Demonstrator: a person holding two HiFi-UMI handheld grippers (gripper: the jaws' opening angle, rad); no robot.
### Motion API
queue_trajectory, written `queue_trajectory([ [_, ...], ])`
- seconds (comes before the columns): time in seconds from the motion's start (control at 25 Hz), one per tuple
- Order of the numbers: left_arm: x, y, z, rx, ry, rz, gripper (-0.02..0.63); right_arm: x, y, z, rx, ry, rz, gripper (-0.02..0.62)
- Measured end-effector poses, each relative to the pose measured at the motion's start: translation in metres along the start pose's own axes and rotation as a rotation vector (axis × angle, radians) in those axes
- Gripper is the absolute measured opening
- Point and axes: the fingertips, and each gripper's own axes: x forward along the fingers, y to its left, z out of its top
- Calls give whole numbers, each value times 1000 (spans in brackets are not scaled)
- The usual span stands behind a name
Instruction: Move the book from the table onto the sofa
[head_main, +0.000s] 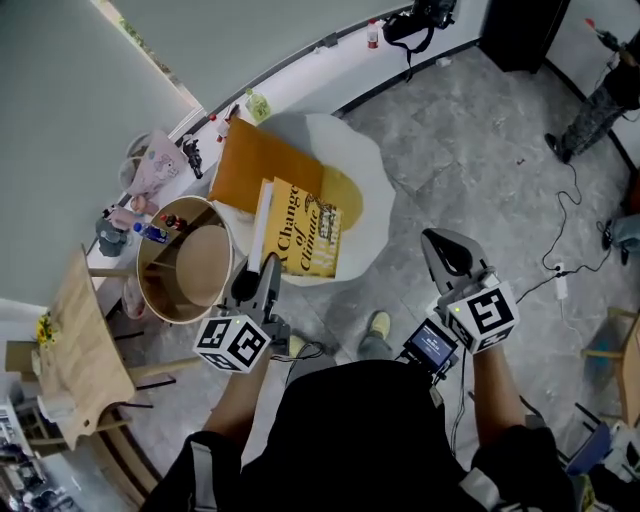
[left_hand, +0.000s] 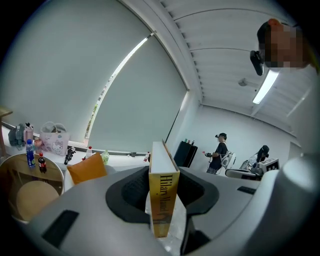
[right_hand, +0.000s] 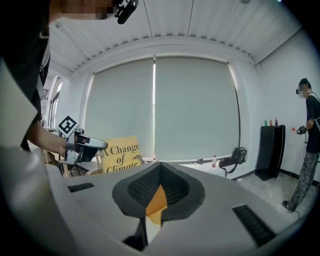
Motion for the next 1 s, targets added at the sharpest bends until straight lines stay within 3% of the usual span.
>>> queue_trajectory([
  [0.48,32,-28,-7,46,47,-21,150,-12,-35,-19,83,7,-40,6],
  [0.72,53,-15,-13,21,59,-33,150,2,-44,-11,74,21,-68,6],
  [1.0,82,19,-7,-14,41,-25,150,53,-49,-3,60,46,-24,6],
])
